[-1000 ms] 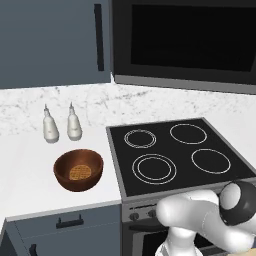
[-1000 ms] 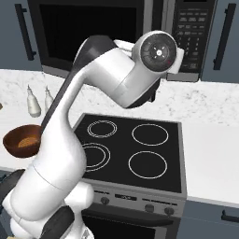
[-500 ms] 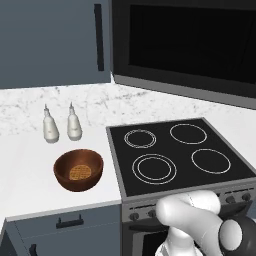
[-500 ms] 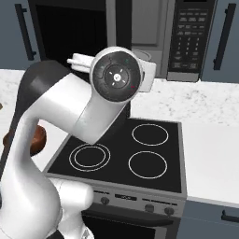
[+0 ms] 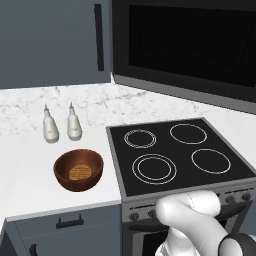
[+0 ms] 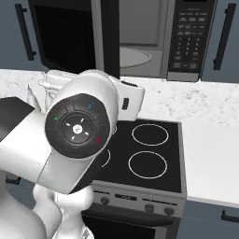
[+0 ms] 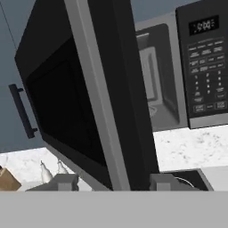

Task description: Open the microwave, place the bowl with waffle inside the microwave, then close the microwave door and turn it on.

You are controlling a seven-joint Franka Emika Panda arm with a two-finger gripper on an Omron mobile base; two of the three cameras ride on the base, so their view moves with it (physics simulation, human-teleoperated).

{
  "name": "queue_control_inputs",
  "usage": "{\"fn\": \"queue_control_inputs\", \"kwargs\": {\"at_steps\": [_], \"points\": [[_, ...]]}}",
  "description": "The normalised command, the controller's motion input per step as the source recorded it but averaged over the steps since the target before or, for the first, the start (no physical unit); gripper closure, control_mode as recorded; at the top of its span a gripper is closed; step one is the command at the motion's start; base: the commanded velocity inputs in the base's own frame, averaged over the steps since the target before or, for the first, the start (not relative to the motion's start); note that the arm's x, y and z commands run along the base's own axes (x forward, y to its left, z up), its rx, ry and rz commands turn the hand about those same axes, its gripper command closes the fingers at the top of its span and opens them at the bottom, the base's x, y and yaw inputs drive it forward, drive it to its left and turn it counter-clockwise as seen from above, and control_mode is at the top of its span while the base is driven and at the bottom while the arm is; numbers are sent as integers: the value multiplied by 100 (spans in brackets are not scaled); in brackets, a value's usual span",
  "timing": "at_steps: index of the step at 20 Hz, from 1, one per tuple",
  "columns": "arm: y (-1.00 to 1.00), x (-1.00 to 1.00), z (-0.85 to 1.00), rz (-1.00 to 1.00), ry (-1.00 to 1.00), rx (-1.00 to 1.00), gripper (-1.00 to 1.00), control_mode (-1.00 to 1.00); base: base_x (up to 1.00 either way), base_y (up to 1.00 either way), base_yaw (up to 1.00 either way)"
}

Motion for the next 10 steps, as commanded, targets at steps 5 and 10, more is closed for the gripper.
{"fn": "queue_control_inputs", "kwargs": {"at_steps": [5,10], "points": [[-61,-82,22,0,-17,6,-100,-100,0,0,0],[-49,-4,2,19,-4,3,-100,-100,0,0,0]]}}
